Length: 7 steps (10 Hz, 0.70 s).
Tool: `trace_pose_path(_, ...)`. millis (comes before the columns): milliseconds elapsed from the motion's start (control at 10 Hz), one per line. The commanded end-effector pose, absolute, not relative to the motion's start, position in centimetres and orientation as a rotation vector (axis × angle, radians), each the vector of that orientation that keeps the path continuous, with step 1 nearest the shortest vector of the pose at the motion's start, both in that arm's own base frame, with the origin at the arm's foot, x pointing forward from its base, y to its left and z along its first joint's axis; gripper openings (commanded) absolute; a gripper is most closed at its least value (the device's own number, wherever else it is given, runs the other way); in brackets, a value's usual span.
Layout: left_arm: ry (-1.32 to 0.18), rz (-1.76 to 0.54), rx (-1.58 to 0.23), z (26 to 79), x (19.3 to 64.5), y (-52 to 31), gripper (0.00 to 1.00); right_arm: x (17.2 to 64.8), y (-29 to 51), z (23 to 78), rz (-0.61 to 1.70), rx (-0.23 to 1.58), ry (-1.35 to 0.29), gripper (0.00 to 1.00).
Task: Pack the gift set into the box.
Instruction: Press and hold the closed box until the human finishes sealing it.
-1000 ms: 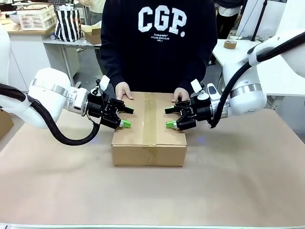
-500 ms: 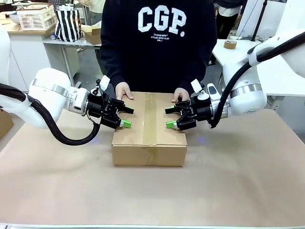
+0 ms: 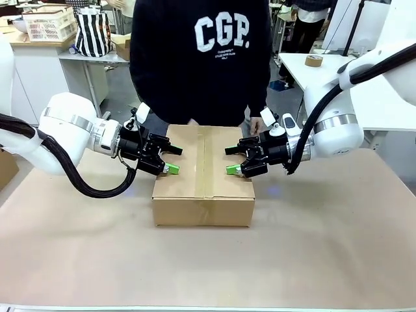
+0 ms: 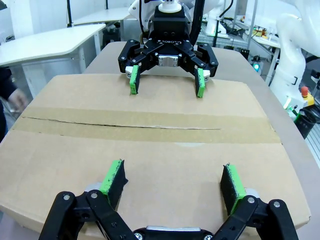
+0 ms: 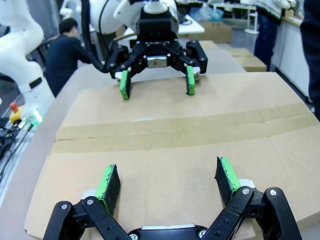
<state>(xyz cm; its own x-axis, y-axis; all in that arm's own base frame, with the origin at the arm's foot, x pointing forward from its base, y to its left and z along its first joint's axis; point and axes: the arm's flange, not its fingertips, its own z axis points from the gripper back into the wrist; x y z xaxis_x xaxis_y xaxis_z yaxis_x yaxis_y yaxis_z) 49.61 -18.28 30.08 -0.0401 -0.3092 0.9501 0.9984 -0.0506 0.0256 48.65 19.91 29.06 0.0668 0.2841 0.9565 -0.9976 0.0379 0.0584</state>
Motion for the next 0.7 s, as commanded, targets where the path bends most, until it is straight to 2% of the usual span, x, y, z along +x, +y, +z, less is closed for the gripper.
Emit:
trace_pose_path(0, -0.978, -1.407, -0.974, 29.6, 49.31, -18.23, 1.0, 48.66, 19.84, 28.85, 1.265, 0.994, -0.959, 1.0)
trace_pose_path(600, -0.978, -1.407, -0.974, 29.6, 49.31, -18.23, 1.0, 48.66, 19.84, 28.85, 1.265, 0.994, -0.959, 1.0)
